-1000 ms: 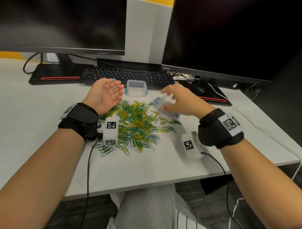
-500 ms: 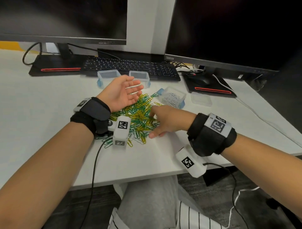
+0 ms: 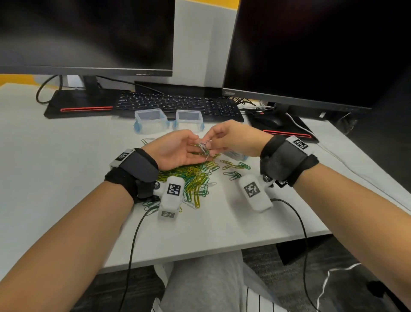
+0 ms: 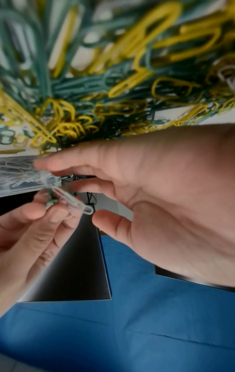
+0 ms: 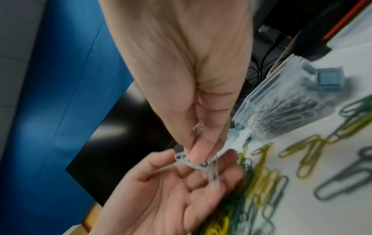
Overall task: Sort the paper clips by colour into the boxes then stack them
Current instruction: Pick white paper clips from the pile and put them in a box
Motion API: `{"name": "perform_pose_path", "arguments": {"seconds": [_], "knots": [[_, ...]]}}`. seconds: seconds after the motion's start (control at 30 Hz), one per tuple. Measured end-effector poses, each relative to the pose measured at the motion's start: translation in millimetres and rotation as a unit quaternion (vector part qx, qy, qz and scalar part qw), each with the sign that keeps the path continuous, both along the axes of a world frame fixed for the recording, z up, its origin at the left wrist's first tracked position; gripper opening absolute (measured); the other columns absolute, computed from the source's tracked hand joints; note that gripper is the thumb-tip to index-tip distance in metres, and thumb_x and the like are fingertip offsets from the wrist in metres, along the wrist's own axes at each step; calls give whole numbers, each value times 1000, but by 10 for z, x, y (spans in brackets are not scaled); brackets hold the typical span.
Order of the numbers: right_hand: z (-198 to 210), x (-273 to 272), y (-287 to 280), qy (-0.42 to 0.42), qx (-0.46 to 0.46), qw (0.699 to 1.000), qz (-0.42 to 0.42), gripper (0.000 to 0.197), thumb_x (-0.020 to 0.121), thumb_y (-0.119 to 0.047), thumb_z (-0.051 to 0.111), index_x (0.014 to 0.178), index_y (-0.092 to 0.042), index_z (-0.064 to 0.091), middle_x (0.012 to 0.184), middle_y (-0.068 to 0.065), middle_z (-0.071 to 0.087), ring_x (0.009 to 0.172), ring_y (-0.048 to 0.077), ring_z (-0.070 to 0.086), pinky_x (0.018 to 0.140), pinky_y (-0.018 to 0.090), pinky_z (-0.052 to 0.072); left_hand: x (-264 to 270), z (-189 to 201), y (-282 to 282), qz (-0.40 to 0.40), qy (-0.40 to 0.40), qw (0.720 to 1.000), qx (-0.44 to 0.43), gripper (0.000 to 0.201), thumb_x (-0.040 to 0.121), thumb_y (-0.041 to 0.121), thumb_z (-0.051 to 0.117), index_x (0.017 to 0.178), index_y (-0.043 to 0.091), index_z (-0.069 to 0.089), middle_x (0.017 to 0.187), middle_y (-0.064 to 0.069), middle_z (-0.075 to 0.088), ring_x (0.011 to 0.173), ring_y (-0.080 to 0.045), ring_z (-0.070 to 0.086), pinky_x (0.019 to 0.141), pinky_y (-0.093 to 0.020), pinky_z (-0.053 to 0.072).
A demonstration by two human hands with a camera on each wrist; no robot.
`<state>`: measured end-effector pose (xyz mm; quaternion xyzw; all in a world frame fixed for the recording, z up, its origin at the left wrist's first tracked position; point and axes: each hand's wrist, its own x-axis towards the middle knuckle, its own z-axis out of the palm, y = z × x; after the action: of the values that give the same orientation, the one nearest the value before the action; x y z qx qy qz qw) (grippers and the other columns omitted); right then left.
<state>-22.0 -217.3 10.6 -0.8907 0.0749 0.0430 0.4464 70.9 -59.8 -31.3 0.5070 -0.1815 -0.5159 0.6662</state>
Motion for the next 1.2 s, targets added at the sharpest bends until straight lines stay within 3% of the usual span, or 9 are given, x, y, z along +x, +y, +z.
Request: {"name": "perform_pose_path", "arguments": {"seconds": [0.1,0.23,0.33,0.47,0.6,0.77,0.97,1.1,1.2], "knots": [[22,31,-55,-4,66,998,-10,17,92,0,59,107,-2,67,98,11,71,81,12,70,76,19,56,-38,13,-6,11,49,998,-30,37,96,5,33,126,-11,47,126,-29,56,111,-42,60,88,-36,55],[8,45,-134,32,184,982,-42,24,96,6,47,107,-3,66,109,15,69,102,21,67,84,23,57,-33,21,-10,17,46,998,-31,33,96,1,39,125,-11,50,124,-28,59,109,-39,62,83,-33,57],[10,27,-138,38,228,972,-52,26,95,9,47,110,-1,64,109,16,69,98,21,67,81,23,58,-29,11,-12,23,27,999,-26,30,95,-5,41,122,-9,53,121,-26,61,109,-37,63,85,-32,56],[44,26,-137,25,164,985,-55,26,93,8,52,110,-6,65,109,14,70,97,18,69,82,26,58,5,-3,11,24,4,999,-21,33,97,-8,34,123,-8,54,123,-25,60,109,-34,64,86,-30,56],[75,44,-110,-10,90,994,-55,25,91,6,56,111,-6,65,108,15,70,97,20,68,85,29,57,8,15,20,23,-11,1000,-17,32,97,-1,39,123,-2,57,122,-23,62,109,-31,64,86,-32,56],[131,78,-43,-27,135,990,-38,32,90,11,52,119,1,61,114,18,67,98,21,68,85,29,57,-2,-14,-19,51,49,996,-46,37,102,12,33,130,-8,48,125,-30,57,115,-36,58,91,-39,51],[159,151,57,-27,127,991,3,33,95,8,45,120,-6,62,121,13,65,107,22,66,95,34,53,37,-39,-9,68,140,984,-92,52,104,30,26,127,-11,48,126,-31,56,114,-40,59,90,-45,52],[184,185,123,-27,112,993,38,44,92,17,37,123,-4,60,121,12,66,112,20,64,94,33,54,49,-57,-3,78,179,975,-106,53,103,33,29,127,-11,48,123,-28,59,101,-37,66,85,-46,54],[209,196,101,-52,49,997,20,39,89,14,45,117,-6,63,113,13,69,106,24,66,90,33,56,56,-49,6,87,198,969,-115,49,102,25,30,130,-13,43,127,-31,55,102,-39,65,86,-47,54]]}}
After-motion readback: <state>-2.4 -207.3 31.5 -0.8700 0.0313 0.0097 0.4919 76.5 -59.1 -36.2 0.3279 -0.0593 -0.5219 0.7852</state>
